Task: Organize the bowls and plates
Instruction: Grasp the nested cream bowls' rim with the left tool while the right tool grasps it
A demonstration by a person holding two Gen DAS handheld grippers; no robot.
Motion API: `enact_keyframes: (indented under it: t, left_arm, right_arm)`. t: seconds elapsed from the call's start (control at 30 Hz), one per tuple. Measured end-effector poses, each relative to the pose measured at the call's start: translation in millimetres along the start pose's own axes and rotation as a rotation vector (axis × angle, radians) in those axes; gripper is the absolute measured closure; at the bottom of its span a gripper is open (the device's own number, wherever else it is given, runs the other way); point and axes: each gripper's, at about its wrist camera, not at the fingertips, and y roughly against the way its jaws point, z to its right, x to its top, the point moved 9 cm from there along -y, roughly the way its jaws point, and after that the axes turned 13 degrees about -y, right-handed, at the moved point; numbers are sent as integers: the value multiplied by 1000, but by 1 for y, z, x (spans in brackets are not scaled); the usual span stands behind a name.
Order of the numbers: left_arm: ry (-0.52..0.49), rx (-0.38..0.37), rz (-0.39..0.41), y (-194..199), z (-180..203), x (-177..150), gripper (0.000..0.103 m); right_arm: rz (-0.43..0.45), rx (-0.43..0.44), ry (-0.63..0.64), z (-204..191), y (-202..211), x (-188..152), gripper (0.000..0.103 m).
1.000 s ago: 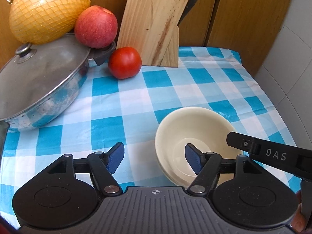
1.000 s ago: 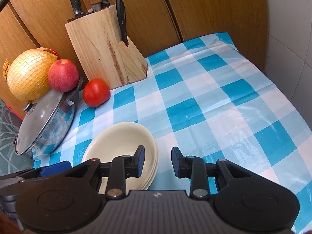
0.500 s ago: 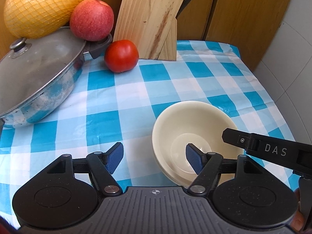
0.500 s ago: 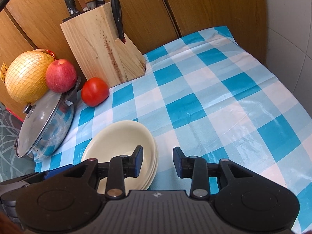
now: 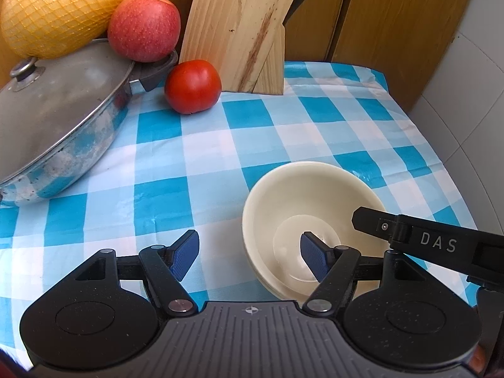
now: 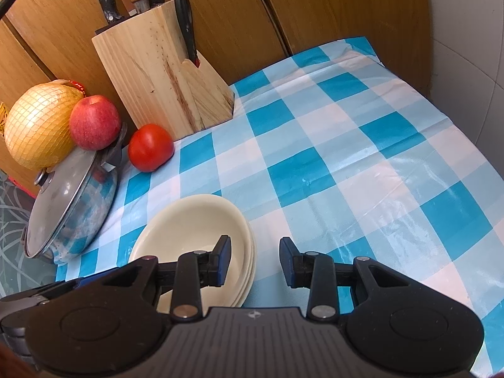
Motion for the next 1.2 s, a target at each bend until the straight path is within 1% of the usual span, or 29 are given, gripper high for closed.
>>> enact_keyframes:
  t: [0.1,0.2,0.23,0.27,0.3,0.33,0.37,0.43,0.47,0.63,0.8,0.93,1.03,1.1,1.13,1.17,1.2]
  left_arm:
    - [3,-13,0,-1,0,1,28]
    - [11,-21,-6,-4,0,1,41]
    - [14,-24,-13,-5,0,1,47]
    - [17,-28,-20,-7,0,0,50]
    - [19,-35,-26,-8,0,-1,50]
    - [22,-39,-29,-9,0,-1,52]
    - [22,-41,-30,-10,1,-2,56]
    - [18,-44,-31,-10,2,-2,63]
    - [17,-48,-30,-10,3,-1,68]
    - [7,-19,-28,-11,1,-1,68]
    - [7,19,-3,-7,-4,3,66]
    - [9,19,-13,-11,-8,1,65]
    - [16,11,-21,-14,-10,0,62]
    - [16,16,-23,-15,-11,-1,56]
    - [15,20,-27,-16,-12,-3,52]
    - [16,21,-33,-17,-13,-4,50]
    - [20,20,-40,-19,-14,-6,50]
  right_arm:
    - [0,3,-4,0,-1,1,71]
    - [6,11,1,-3,0,2,71]
    - [1,12,4,-4,-1,2,71]
    - [-5,13,3,-4,-3,2,72]
    - [-13,13,3,-5,-4,1,75]
    - [-21,13,3,-5,-6,0,81]
    - [-32,16,0,-6,-8,-1,84]
    - [-52,30,-8,-8,-11,-4,86]
    - [-51,32,-9,-9,-11,-5,86]
    - [-44,45,-7,-15,-11,-4,86]
    - [-34,36,15,-24,-18,-4,86]
    - [-49,37,21,-25,-25,-7,85]
    - [-61,38,16,-23,-26,-8,85]
    - [-69,32,12,-20,-27,-9,85]
    - [-73,33,3,-18,-27,-10,83]
    - [-76,35,-1,-17,-27,-10,83]
    - [-76,36,-4,-17,-27,-9,83]
